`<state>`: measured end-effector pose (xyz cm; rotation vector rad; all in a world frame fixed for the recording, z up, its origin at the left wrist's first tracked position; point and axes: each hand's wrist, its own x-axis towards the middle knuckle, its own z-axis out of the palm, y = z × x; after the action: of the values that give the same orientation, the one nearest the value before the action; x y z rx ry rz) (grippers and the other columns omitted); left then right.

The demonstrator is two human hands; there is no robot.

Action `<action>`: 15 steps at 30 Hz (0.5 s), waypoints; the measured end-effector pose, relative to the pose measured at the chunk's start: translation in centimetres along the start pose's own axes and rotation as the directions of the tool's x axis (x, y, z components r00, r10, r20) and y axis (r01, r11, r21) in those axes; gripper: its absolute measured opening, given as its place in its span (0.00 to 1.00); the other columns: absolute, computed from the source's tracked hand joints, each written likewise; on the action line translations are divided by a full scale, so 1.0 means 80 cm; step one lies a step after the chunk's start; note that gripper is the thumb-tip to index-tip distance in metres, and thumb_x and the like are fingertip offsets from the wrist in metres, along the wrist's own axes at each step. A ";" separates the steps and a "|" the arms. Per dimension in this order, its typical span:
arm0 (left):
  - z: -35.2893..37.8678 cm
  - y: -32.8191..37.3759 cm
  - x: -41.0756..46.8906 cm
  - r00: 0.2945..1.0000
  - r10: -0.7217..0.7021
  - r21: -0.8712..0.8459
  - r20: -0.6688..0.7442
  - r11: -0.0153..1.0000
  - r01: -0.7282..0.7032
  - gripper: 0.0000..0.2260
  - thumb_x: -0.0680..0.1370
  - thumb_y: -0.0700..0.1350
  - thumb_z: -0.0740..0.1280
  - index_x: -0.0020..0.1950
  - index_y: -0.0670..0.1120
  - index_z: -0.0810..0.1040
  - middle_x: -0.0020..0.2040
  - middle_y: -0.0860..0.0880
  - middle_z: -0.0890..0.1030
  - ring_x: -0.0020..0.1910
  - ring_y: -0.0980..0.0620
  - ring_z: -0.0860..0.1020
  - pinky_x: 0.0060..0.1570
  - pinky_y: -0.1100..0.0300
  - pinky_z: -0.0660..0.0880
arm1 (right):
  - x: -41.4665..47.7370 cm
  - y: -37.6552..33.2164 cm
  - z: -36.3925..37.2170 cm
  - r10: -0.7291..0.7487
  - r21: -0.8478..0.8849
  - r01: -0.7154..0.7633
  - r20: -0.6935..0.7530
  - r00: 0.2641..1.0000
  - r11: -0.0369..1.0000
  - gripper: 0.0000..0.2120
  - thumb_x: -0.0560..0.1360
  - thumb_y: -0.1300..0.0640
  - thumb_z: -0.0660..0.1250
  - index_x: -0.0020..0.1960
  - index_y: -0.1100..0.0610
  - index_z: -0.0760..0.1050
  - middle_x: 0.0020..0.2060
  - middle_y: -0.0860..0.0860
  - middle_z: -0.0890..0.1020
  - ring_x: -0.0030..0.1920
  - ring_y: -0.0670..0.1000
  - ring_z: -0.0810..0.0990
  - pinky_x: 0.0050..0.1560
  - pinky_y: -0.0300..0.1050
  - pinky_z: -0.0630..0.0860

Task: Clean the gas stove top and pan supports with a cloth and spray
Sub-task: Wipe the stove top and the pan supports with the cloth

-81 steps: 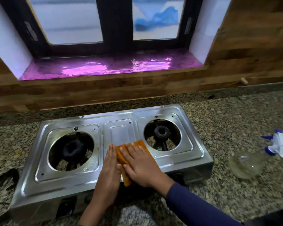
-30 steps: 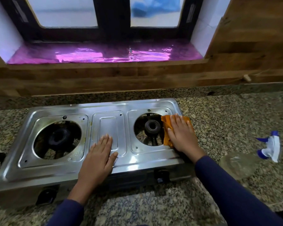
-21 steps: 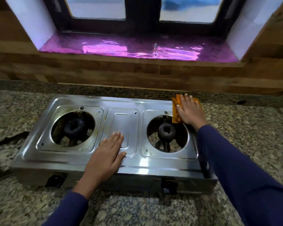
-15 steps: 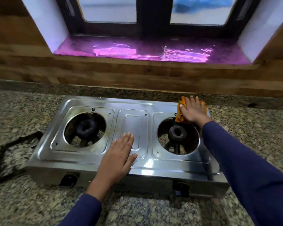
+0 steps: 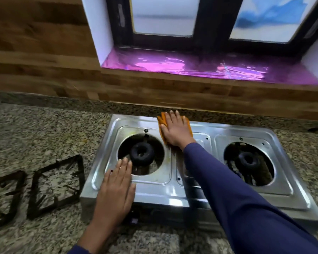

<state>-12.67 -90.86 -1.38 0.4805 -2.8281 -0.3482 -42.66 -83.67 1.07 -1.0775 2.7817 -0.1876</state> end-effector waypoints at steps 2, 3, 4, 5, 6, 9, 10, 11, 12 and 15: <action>-0.003 -0.010 0.000 0.999 0.042 0.001 0.023 0.999 -0.042 0.27 0.82 0.53 0.50 0.79 0.44 0.57 0.79 0.47 0.57 0.79 0.51 0.53 0.74 0.48 0.55 | 0.007 -0.013 0.004 -0.043 -0.003 0.043 -0.017 0.999 0.999 0.30 0.83 0.42 0.44 0.81 0.51 0.45 0.80 0.51 0.47 0.80 0.52 0.42 0.77 0.54 0.41; -0.003 -0.015 0.000 0.997 0.071 0.000 0.043 0.997 -0.072 0.26 0.82 0.53 0.50 0.79 0.44 0.57 0.79 0.47 0.57 0.79 0.51 0.53 0.73 0.47 0.56 | 0.008 -0.013 0.005 -0.071 -0.007 0.071 -0.019 0.997 0.997 0.29 0.83 0.42 0.45 0.81 0.51 0.44 0.80 0.50 0.47 0.80 0.52 0.43 0.77 0.53 0.41; -0.004 -0.017 0.001 0.994 0.096 -0.004 0.059 0.995 -0.096 0.26 0.82 0.53 0.49 0.79 0.44 0.56 0.79 0.48 0.56 0.79 0.51 0.52 0.73 0.47 0.56 | 0.005 -0.008 0.004 -0.106 -0.008 0.105 -0.018 0.994 0.994 0.28 0.84 0.43 0.45 0.81 0.50 0.45 0.80 0.50 0.47 0.80 0.51 0.43 0.77 0.52 0.41; -0.004 -0.018 0.003 0.991 0.114 -0.010 0.072 0.993 -0.114 0.26 0.83 0.53 0.49 0.79 0.44 0.55 0.80 0.48 0.55 0.79 0.52 0.51 0.73 0.47 0.56 | 0.001 -0.001 0.005 -0.145 -0.004 0.145 -0.010 0.989 0.989 0.28 0.84 0.44 0.46 0.81 0.50 0.45 0.80 0.50 0.47 0.80 0.51 0.44 0.77 0.51 0.41; -0.004 -0.020 0.003 0.988 0.126 -0.016 0.085 0.992 -0.125 0.26 0.83 0.54 0.48 0.79 0.45 0.54 0.80 0.48 0.54 0.79 0.52 0.51 0.73 0.47 0.56 | -0.008 0.006 0.004 -0.180 0.006 0.180 -0.003 0.984 0.984 0.28 0.84 0.44 0.47 0.81 0.50 0.46 0.80 0.50 0.48 0.80 0.51 0.45 0.77 0.50 0.42; -0.005 -0.024 0.003 0.983 0.158 -0.072 0.094 0.986 -0.151 0.27 0.83 0.55 0.48 0.80 0.45 0.53 0.80 0.48 0.53 0.79 0.52 0.50 0.73 0.49 0.56 | -0.058 0.018 0.003 -0.229 0.042 0.228 0.011 0.973 0.973 0.29 0.81 0.43 0.45 0.80 0.51 0.48 0.80 0.51 0.50 0.80 0.52 0.48 0.77 0.49 0.42; -0.005 -0.025 0.004 0.982 0.163 -0.103 0.092 0.983 -0.154 0.27 0.83 0.55 0.48 0.80 0.45 0.53 0.80 0.48 0.53 0.79 0.52 0.50 0.74 0.49 0.57 | -0.082 0.018 0.004 -0.237 0.050 0.235 0.023 0.971 0.971 0.29 0.81 0.43 0.46 0.80 0.51 0.49 0.80 0.51 0.51 0.80 0.51 0.47 0.77 0.47 0.41; -0.005 -0.026 0.003 0.982 0.166 -0.134 0.087 0.979 -0.153 0.27 0.83 0.56 0.48 0.80 0.45 0.53 0.80 0.49 0.53 0.79 0.52 0.50 0.74 0.50 0.57 | -0.109 0.017 0.007 -0.250 0.058 0.247 0.036 0.968 0.967 0.29 0.81 0.44 0.46 0.80 0.51 0.49 0.80 0.50 0.51 0.80 0.50 0.47 0.76 0.44 0.39; -0.005 -0.027 0.004 0.983 0.163 -0.166 0.079 0.975 -0.149 0.28 0.83 0.57 0.47 0.80 0.46 0.52 0.80 0.49 0.52 0.79 0.53 0.49 0.74 0.50 0.56 | -0.136 0.014 0.011 -0.264 0.065 0.261 0.047 0.963 0.963 0.29 0.81 0.44 0.47 0.80 0.50 0.49 0.80 0.49 0.50 0.79 0.49 0.46 0.75 0.41 0.36; -0.010 -0.028 0.006 0.992 0.116 -0.342 0.047 0.935 -0.093 0.28 0.82 0.59 0.45 0.80 0.49 0.50 0.80 0.53 0.50 0.79 0.56 0.47 0.76 0.53 0.54 | -0.211 -0.006 0.021 -0.282 0.096 0.277 0.048 0.958 0.956 0.28 0.82 0.42 0.45 0.80 0.49 0.48 0.79 0.47 0.49 0.79 0.47 0.43 0.75 0.40 0.35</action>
<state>-12.25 -93.28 -1.15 0.2477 -2.7574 -0.8256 -29.68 -72.70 1.11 -1.4249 2.5305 -0.3021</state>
